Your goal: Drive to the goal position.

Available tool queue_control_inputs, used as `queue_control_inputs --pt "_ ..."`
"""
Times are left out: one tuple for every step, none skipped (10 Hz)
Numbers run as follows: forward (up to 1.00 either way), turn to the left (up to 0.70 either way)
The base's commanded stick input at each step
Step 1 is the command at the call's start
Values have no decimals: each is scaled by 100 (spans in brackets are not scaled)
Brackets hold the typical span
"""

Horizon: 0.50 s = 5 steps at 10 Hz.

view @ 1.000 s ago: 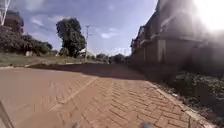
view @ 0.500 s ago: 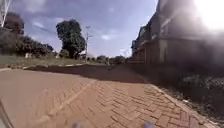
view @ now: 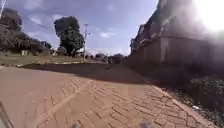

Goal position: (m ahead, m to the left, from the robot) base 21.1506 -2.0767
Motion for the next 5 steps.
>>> queue_control_inputs --pt "70 0" --pt "70 0" --pt "70 0" --pt "70 0" --pt "70 0"
